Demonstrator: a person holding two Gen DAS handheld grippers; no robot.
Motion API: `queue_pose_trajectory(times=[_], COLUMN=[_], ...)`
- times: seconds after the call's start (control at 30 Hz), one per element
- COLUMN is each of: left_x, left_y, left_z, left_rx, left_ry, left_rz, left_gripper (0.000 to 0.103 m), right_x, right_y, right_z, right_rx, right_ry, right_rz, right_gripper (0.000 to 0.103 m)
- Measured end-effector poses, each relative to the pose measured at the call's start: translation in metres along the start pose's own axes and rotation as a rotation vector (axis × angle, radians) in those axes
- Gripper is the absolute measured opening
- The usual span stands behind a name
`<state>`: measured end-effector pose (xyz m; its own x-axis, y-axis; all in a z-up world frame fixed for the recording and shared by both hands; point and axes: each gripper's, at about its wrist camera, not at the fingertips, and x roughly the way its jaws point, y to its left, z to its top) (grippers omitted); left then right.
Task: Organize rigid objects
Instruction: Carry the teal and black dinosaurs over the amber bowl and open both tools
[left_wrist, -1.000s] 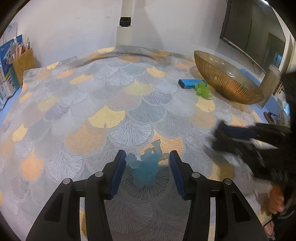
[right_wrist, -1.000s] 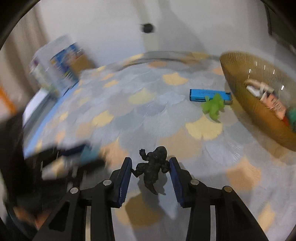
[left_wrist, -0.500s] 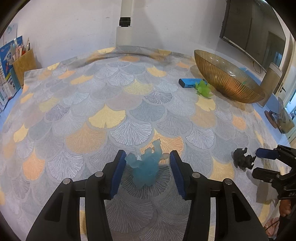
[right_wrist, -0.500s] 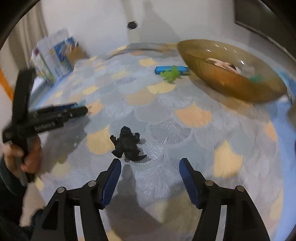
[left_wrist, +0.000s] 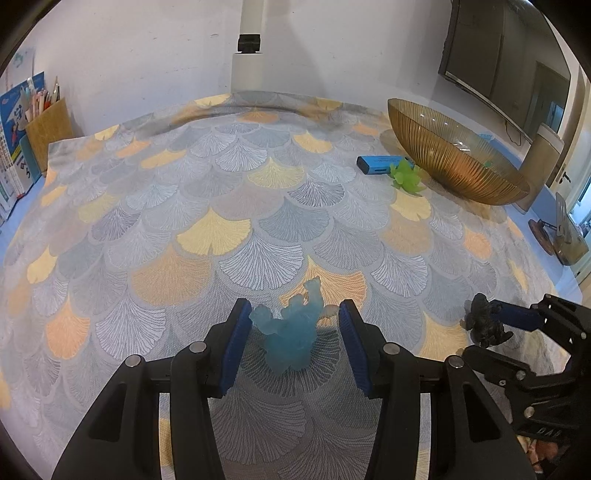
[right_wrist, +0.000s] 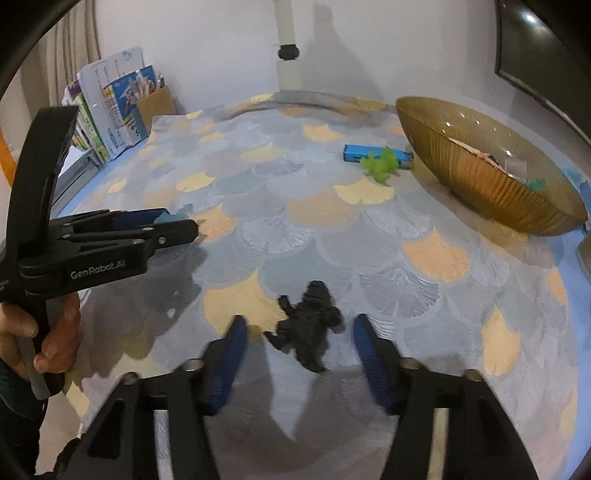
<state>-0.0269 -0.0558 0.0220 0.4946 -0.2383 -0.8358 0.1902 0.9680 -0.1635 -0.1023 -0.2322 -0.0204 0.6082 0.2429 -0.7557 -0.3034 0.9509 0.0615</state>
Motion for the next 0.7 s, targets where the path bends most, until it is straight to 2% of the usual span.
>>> queue_pose_trajectory(times=[0.07, 0.1, 0.27, 0.37, 0.47, 0.57, 0.7], left_x=[0.0, 0.0, 0.0, -0.005, -0.021, -0.045, -0.079], left_y=[0.0, 0.0, -0.001, -0.007, -0.02, -0.038, -0.068], left_z=[0.0, 0.0, 0.0, 0.003, 0.019, 0.053, 0.1], left_rx=[0.004, 0.006, 0.01, 0.039, 0.074, 0.119, 0.182], left_ry=[0.001, 0.001, 0.004, 0.025, -0.023, -0.105, -0.234], left_rz=[0.003, 0.006, 0.008, -0.037, -0.04, -0.066, -0.093], left_gripper=[0.046, 0.046, 0.045, 0.044, 0.044, 0.044, 0.044], right_x=[0.001, -0.001, -0.006, -0.013, -0.03, -0.057, -0.104], right_y=[0.009, 0.015, 0.042, 0.046, 0.035, 0.013, -0.024], right_z=[-0.004, -0.006, -0.017, -0.014, -0.002, 0.013, 0.042], right_rx=[-0.052, -0.084, -0.147, -0.163, -0.133, -0.061, -0.012], right_ry=[-0.022, -0.034, -0.059, -0.069, -0.112, -0.171, -0.275], right_rz=[-0.051, -0.053, 0.005, 0.017, 0.012, 0.022, -0.06], right_gripper=[0.046, 0.039, 0.039, 0.039, 0.039, 0.039, 0.039])
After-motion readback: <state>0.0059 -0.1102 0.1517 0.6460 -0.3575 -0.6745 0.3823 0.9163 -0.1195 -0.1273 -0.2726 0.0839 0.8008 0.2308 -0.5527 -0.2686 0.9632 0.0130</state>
